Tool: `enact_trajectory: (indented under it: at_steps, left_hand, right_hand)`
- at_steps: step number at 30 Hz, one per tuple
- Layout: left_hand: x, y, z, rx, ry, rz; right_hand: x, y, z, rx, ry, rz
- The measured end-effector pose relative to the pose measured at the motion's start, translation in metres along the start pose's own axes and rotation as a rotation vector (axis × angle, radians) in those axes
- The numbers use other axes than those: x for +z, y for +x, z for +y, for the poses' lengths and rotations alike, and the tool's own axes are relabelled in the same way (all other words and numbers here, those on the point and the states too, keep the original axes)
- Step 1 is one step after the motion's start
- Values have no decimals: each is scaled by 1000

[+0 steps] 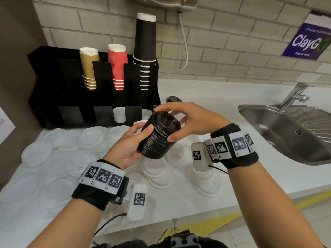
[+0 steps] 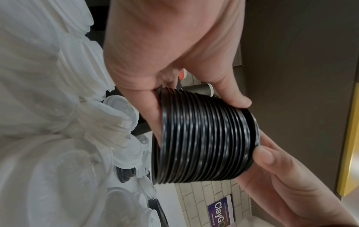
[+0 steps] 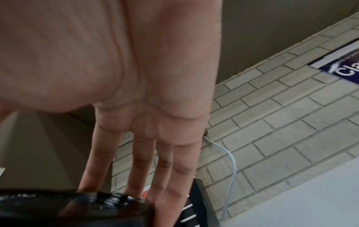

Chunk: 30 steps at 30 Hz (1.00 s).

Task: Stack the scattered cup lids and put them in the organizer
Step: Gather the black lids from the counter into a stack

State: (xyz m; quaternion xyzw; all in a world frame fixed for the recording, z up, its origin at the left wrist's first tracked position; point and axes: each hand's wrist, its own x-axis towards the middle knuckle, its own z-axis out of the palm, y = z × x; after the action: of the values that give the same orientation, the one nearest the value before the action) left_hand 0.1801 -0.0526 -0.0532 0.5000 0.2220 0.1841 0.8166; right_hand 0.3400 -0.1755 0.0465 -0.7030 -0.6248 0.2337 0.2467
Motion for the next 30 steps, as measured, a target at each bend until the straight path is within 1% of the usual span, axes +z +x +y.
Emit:
enact_trajectory:
  at_steps: [5, 9, 13, 15, 17, 19, 20, 21, 22, 23, 24, 26, 28, 30]
  left_hand:
    - [2, -3, 1, -10, 6, -7]
    - [4, -5, 3, -19, -5, -17]
    - [6, -5, 4, -22, -24, 2]
    - [7, -5, 6, -22, -55, -1]
    - [6, -4, 9, -22, -89, -5]
    - [4, -2, 14, -8, -122, -16]
    - [3, -2, 16, 2, -142, -19]
    - [2, -1, 18, 11, -163, -17]
    - [1, -1, 20, 18, -182, -12]
    - [0, -1, 22, 23, -195, -8]
    - [0, -1, 23, 27, -202, -5]
    - [2, 0, 24, 30, -202, -4]
    - [4, 0, 24, 30, -198, -9]
    - [5, 0, 23, 26, -192, -15]
  right_hand:
    - [-2, 2, 2, 1, -42, -13]
    - [-1, 6, 4, 15, -45, -56]
    - [2, 9, 4, -14, -96, -81]
    - [-3, 4, 6, 6, -2, -52]
    - [-16, -7, 12, 57, 129, 79]
    - [-36, -20, 30, 148, 201, 263]
    - [-46, -26, 42, 218, 200, 334]
    - [-55, -31, 56, 307, 165, 373]
    - [-64, -36, 72, 416, 105, 371]
    - [-70, -38, 89, 535, 30, 326]
    - [-74, -39, 106, 649, -56, 250]
    - [-74, -39, 135, 821, -237, 83]
    - [-65, -38, 154, 918, -358, -36]
    - [-53, -39, 165, 958, -386, -96]
